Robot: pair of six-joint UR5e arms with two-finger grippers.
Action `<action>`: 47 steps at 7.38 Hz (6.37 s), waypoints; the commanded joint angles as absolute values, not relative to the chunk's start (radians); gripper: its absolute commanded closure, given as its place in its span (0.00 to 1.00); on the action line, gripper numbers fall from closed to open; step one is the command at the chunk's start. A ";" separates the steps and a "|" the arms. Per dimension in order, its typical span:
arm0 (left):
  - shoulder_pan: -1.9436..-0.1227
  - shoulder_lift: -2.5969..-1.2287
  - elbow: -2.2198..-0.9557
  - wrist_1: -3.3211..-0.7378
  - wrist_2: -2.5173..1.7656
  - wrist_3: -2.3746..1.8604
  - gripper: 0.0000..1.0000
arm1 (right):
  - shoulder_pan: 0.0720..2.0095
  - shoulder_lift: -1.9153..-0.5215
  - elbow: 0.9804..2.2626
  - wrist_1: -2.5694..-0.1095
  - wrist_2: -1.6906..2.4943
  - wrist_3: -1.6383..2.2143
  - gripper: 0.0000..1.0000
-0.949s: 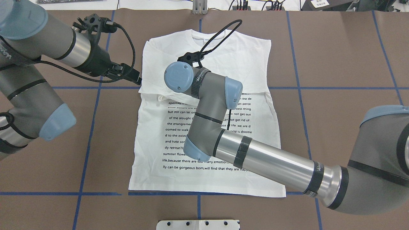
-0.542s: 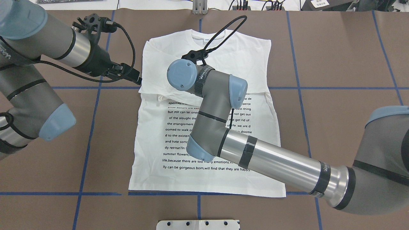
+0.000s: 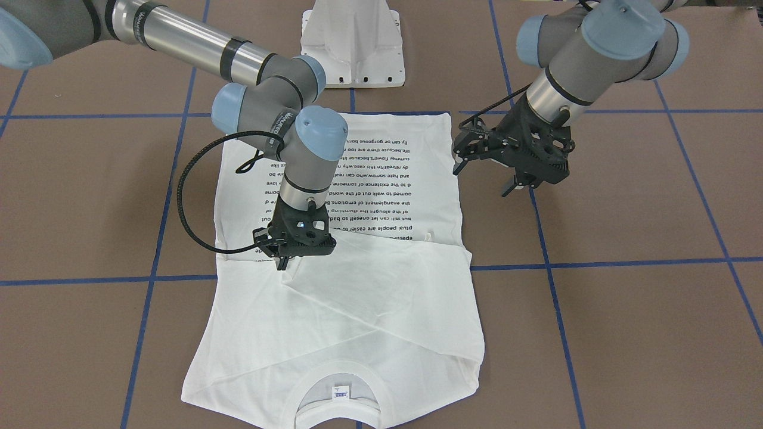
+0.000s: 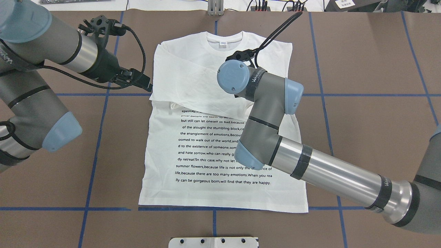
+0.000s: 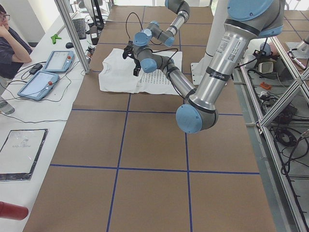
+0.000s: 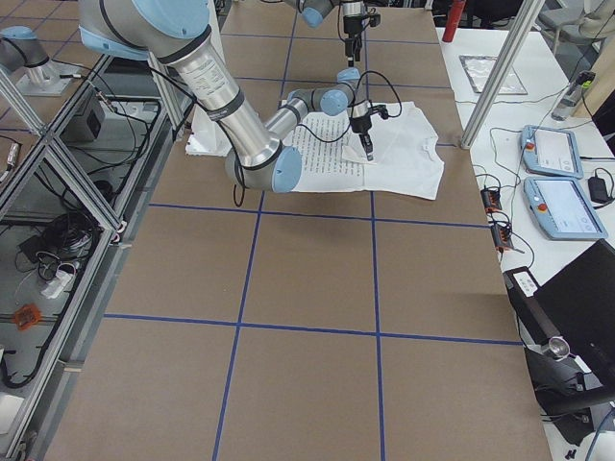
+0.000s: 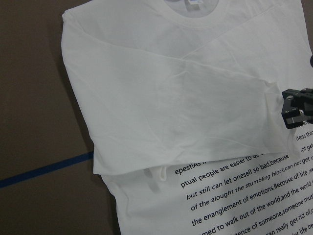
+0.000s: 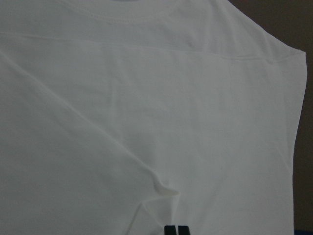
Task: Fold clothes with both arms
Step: 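Move the right gripper to one shirt edge while the left lowers, then lower both grippers to the shirt side edges nearest the robot, then grasp the hem corners nearest the robot with both grippers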
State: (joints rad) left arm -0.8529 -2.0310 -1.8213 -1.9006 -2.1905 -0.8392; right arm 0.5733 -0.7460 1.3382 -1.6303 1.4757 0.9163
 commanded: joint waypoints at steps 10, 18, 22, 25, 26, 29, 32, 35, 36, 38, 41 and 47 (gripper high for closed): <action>-0.847 -2.001 -1.831 -1.894 -2.172 -0.857 0.00 | 0.597 -0.987 1.690 -1.621 1.619 0.877 0.00; -0.375 -1.743 -2.030 -1.894 -1.797 -1.293 0.00 | 0.310 -1.456 2.085 -1.365 1.529 1.327 0.00; -0.287 -1.743 -1.976 -1.894 -1.747 -1.336 0.48 | 0.308 -1.456 2.085 -1.365 1.529 1.330 0.00; -0.264 -1.743 -1.974 -1.893 -1.747 -1.338 0.59 | 0.307 -1.456 2.085 -1.365 1.529 1.330 0.00; -0.262 -1.743 -1.974 -1.893 -1.747 -1.338 0.59 | 0.307 -1.456 2.085 -1.365 1.529 1.330 0.00; -0.253 -1.743 -1.976 -1.891 -1.747 -1.344 0.86 | 0.301 -1.462 2.083 -1.365 1.528 1.330 0.00; -0.252 -1.744 -1.988 -1.858 -1.727 -1.353 1.00 | 0.276 -1.477 2.082 -1.362 1.507 1.345 0.00; -0.252 -1.744 -1.988 -1.858 -1.729 -1.353 1.00 | 0.209 -1.511 2.091 -1.356 1.457 1.422 0.08; -0.252 -1.744 -1.988 -1.858 -1.729 -1.353 1.00 | 0.184 -1.525 2.101 -1.356 1.438 1.442 0.12; -0.252 -1.746 -1.988 -1.858 -1.729 -1.353 1.00 | 0.117 -1.601 2.164 -1.356 1.395 1.492 0.13; -0.252 -1.744 -1.988 -1.859 -1.732 -1.353 1.00 | 0.020 -1.614 2.163 -1.356 1.293 1.555 0.24; -0.252 -1.749 -1.999 -1.859 -1.735 -1.353 1.00 | 0.003 -1.600 2.118 -1.356 1.264 1.554 0.39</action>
State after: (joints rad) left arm -0.2516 -1.7469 -1.9982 -1.8592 -1.7344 -1.3530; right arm 0.0055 -1.6030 2.1224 -1.3567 1.2642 1.5540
